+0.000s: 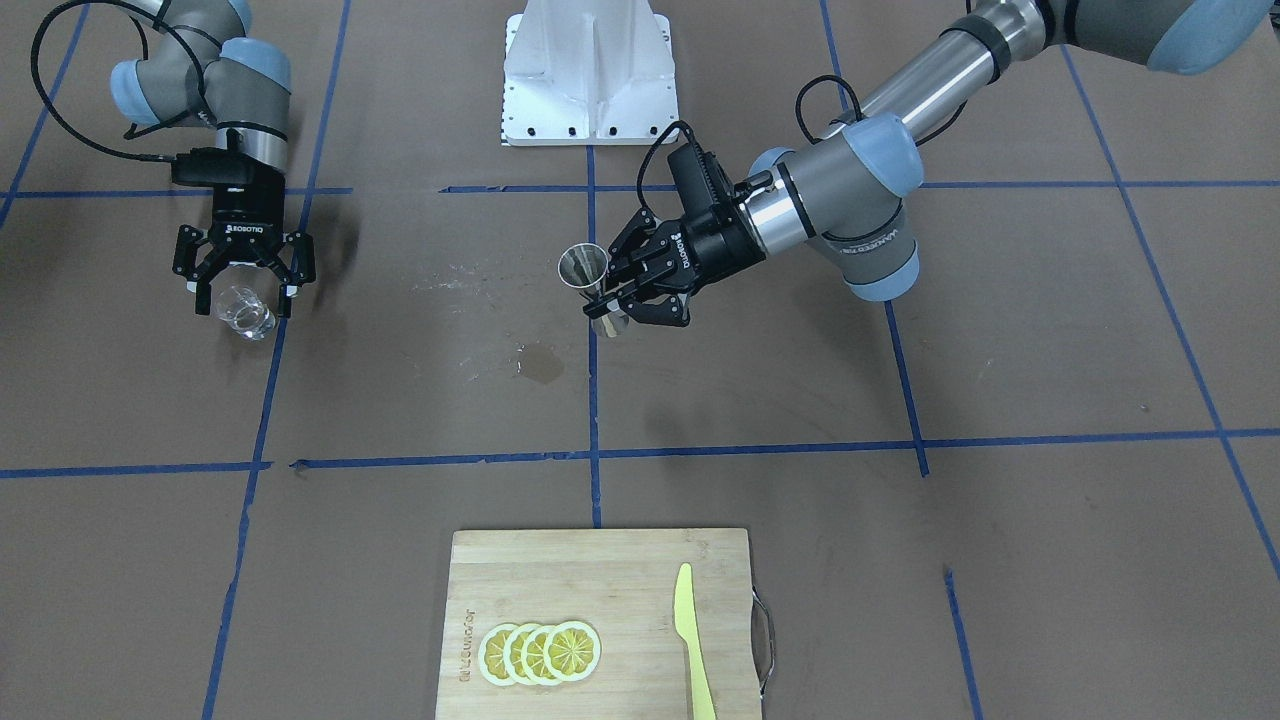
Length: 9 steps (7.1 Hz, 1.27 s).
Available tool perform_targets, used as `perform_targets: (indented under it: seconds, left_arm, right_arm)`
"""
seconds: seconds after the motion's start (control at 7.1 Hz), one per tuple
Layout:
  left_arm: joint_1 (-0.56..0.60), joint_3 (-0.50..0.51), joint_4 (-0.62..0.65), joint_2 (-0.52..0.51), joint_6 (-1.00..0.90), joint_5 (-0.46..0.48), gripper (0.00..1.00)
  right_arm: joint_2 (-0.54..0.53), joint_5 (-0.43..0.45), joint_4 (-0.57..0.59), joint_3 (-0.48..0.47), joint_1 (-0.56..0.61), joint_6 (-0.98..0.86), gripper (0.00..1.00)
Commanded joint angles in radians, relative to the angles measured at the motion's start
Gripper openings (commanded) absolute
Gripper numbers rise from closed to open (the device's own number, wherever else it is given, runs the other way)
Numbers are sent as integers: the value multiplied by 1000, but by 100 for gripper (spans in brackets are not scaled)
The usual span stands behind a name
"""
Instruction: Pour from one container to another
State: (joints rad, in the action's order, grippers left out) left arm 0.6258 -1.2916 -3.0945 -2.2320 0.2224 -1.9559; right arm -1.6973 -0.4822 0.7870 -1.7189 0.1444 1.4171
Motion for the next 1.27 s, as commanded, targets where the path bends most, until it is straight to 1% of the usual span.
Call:
perform_targets:
  seconds: [0.0, 0.14, 0.42, 0.56, 0.7, 1.13]
  left_arm:
    - [0, 0, -1, 0, 0, 0, 0]
    - [0, 0, -1, 0, 0, 0, 0]
    - [0, 0, -1, 0, 0, 0, 0]
    - [2, 0, -1, 0, 0, 0, 0]
    - [2, 0, -1, 0, 0, 0, 0]
    - [3, 0, -1, 0, 0, 0, 0]
  right_arm:
    - [-1, 5, 0, 33, -2, 0, 100]
    - [-1, 5, 0, 39, -2, 2, 99]
    - [4, 5, 0, 48, -3, 8, 81]
    - [4, 5, 0, 53, -6, 13, 66]
    - [5, 5, 0, 53, -6, 13, 62]
    - [7, 4, -3, 58, -6, 13, 61]
